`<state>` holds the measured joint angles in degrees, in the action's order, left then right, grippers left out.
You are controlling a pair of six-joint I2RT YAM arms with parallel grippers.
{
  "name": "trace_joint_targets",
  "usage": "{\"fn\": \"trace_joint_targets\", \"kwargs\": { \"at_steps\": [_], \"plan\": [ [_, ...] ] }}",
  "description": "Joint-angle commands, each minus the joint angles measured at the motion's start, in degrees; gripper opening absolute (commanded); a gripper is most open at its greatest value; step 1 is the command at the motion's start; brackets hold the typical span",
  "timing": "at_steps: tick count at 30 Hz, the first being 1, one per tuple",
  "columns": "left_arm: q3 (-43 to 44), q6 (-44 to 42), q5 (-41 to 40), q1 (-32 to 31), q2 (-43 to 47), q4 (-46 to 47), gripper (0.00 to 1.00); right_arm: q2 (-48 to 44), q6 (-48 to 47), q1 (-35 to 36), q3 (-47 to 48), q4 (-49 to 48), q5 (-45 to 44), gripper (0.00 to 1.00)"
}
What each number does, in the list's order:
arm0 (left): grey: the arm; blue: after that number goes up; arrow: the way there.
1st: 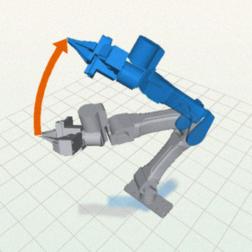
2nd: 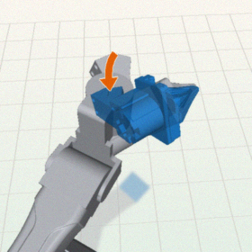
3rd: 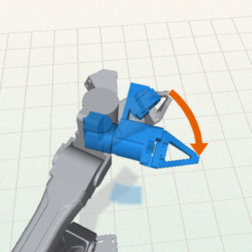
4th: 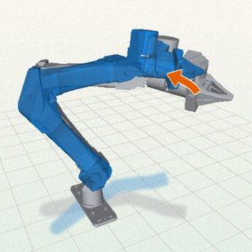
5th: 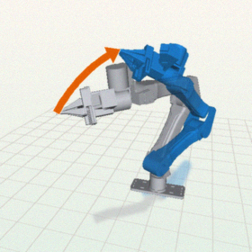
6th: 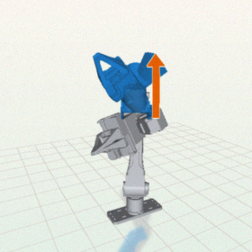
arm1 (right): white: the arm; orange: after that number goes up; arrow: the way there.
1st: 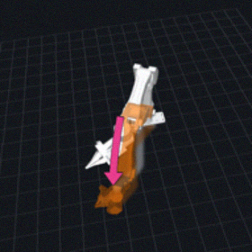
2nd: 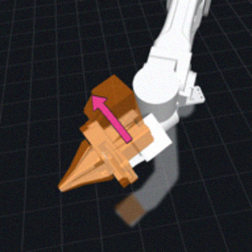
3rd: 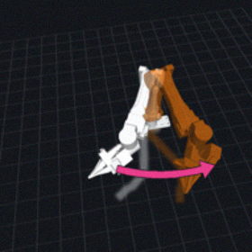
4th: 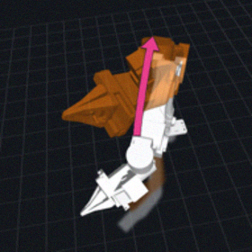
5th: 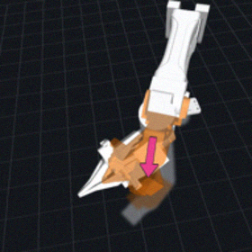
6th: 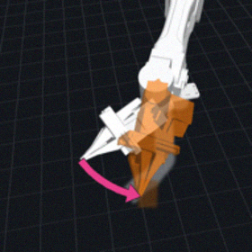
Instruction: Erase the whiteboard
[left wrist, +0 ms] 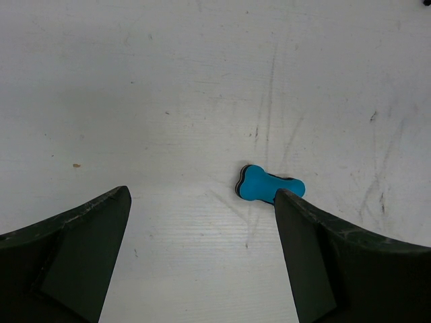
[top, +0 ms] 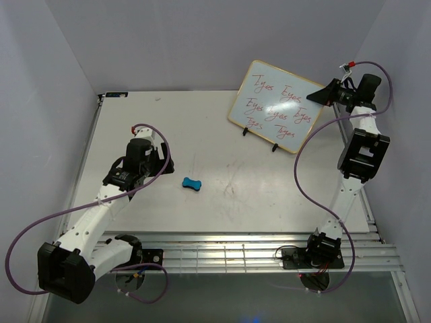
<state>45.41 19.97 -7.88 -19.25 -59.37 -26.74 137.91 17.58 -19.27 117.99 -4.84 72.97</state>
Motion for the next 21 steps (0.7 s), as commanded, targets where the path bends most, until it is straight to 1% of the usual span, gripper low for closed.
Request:
{"fn": "trace_joint_targets", "kwargs": {
  "at_steps": [1,5,10,13,16,21],
  "plan": [
    [-0.1,-0.3,0.9,-0.2,1.8,1.1,0.98,-6.9,-2.2,-0.8,-1.3,-6.1,-2.9,0.08],
    [-0.1,-0.3,0.9,-0.2,2.2,1.0,0.98,-10.5,-1.2,-0.6,-2.7,-6.1,-5.2,0.08],
    [-0.2,-0.2,1.1,-0.2,2.9,1.0,0.98,-16.8,-0.1,-0.2,-7.6,-5.8,-12.9,0.08],
    [-0.3,-0.1,1.2,-0.2,3.2,1.0,0.98,-20.7,3.2,0.0,-11.7,-8.7,-18.0,0.08],
    [-0.3,0.0,1.3,-0.2,3.6,1.0,0.98,-23.7,7.5,0.0,-14.3,-12.6,-20.4,0.08],
    [-0.5,0.0,1.1,-0.2,4.3,1.0,0.98,-26.3,11.9,0.5,-13.1,-12.0,-23.0,0.08]
  ]
}}
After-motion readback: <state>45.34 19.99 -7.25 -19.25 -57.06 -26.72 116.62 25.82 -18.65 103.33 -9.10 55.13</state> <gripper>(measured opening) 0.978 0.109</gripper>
